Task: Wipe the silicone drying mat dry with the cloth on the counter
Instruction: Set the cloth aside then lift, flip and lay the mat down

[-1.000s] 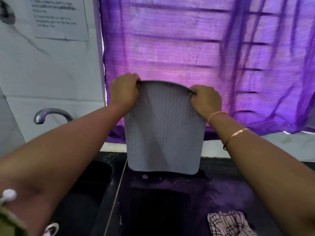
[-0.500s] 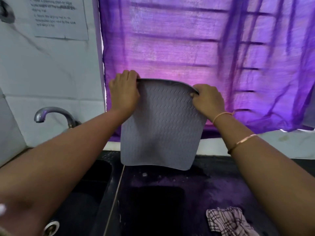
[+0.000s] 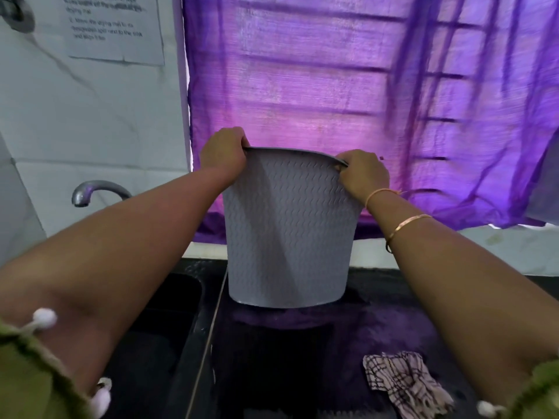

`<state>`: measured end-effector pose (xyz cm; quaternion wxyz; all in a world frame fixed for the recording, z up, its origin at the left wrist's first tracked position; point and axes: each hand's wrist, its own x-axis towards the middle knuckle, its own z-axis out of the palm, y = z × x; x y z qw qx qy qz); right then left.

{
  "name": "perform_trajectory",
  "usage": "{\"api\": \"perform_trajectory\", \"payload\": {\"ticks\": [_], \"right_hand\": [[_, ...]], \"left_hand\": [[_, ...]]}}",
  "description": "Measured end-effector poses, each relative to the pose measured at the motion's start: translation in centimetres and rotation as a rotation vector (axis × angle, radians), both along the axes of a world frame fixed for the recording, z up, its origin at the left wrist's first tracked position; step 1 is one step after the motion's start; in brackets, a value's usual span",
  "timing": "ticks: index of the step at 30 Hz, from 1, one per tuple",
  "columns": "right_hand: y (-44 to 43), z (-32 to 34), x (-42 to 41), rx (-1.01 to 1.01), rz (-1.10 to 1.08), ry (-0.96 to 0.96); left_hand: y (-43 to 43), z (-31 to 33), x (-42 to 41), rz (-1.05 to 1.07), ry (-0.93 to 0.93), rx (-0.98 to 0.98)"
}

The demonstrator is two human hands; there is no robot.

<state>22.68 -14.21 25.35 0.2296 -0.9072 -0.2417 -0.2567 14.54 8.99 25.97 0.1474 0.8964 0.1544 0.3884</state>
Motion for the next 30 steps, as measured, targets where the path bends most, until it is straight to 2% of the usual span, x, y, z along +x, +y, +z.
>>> {"api": "perform_trajectory", "payload": {"ticks": [5, 9, 12, 16, 18, 24, 30], "right_hand": [[-1.6, -3.1, -2.9, 0.101, 0.009, -0.087], [-4.5, -10.0, -8.8, 0.112, 0.099, -0.325], [-6.5, -15.8, -13.0, 0.096, 0.139, -0.379], [-8.2, -21.4, -17.3, 0.053, 0.117, -0.265], [-8.8, -23.4, -19.1, 0.046, 0.084, -0.220], [-11.8, -28.6, -23.6, -0.022, 0.059, -0.080], [-15.4, -31.6, -27.2, -0.145, 0.128, 0.075]], "left_hand": [[-1.2, -1.9, -3.7, -0.045, -0.078, 0.069], [-3.4, -8.9, -10.7, -0.139, -0.125, 0.132], [-5.5, -15.1, -16.0, -0.265, -0.074, 0.152], [-7.0, -21.3, -19.9, -0.274, 0.170, -0.012], [-7.5, -23.4, -21.4, -0.310, 0.278, -0.025], [-8.5, -27.9, -26.0, -0.505, 0.440, 0.036], [-10.7, -31.6, -30.1, -0.714, 0.545, 0.061]]}}
